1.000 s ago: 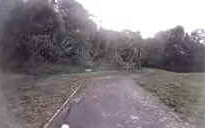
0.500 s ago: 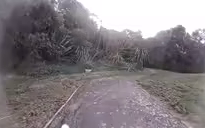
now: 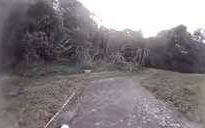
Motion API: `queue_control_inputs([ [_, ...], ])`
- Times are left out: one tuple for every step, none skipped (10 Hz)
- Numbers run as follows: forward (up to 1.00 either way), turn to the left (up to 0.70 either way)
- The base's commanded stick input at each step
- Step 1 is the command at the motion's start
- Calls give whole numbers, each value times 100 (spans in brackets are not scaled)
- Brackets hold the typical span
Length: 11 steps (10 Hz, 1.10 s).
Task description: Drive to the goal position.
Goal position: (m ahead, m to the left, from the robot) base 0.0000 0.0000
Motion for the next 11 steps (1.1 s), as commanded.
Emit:
queue_control_inputs([
  [50, 0],
  [50, 0],
  [50, 0],
  [50, 0],
  [50, 0],
  [50, 0],
  [50, 0],
  [50, 0],
  [50, -30],
  [50, -50],
  [50, -50],
])
